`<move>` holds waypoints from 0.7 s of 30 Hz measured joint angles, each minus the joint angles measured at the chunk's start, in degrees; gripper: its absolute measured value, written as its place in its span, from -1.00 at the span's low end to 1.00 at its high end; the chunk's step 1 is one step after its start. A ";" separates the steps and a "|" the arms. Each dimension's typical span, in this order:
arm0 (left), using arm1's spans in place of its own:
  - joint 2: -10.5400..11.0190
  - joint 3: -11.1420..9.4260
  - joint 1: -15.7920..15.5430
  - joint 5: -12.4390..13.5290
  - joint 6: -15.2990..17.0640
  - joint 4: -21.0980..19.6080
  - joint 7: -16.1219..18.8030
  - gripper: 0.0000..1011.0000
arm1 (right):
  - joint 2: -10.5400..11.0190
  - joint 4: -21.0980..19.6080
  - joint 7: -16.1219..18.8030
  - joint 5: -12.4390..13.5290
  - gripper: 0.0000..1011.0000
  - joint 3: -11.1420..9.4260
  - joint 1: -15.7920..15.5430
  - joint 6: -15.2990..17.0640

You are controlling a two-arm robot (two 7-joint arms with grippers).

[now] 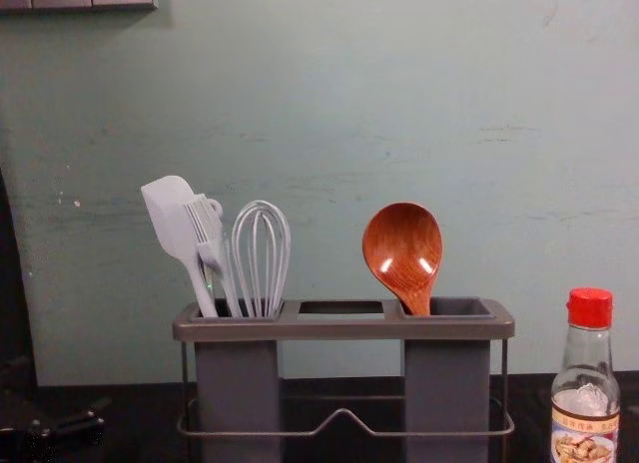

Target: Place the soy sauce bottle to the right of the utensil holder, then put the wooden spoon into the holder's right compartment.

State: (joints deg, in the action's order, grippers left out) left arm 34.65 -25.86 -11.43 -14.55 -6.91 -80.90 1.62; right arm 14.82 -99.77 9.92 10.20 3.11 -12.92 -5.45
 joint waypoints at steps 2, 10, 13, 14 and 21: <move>0.00 0.00 0.00 0.00 0.00 0.00 0.00 0.99 | -0.21 0.06 0.18 -0.17 0.98 -0.13 0.00 0.16; 0.00 0.00 -0.01 0.00 0.00 0.00 0.00 0.99 | -0.49 0.14 0.52 -0.48 0.98 -0.38 0.06 0.75; 0.00 0.00 0.00 0.00 0.00 0.00 0.00 0.99 | -0.48 0.14 0.50 -0.48 0.98 -0.36 0.06 0.74; 0.00 0.00 0.00 0.00 0.00 0.00 0.00 0.99 | -0.47 0.14 0.50 -0.48 0.98 -0.35 0.06 0.73; 0.00 0.00 0.00 0.00 0.00 0.00 0.00 0.99 | -0.44 0.14 0.48 -0.48 0.98 -0.31 0.03 0.66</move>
State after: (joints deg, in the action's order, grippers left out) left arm 34.64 -25.86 -11.43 -14.55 -6.91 -80.90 1.62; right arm 14.39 -99.63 10.40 9.72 2.80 -12.90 -4.79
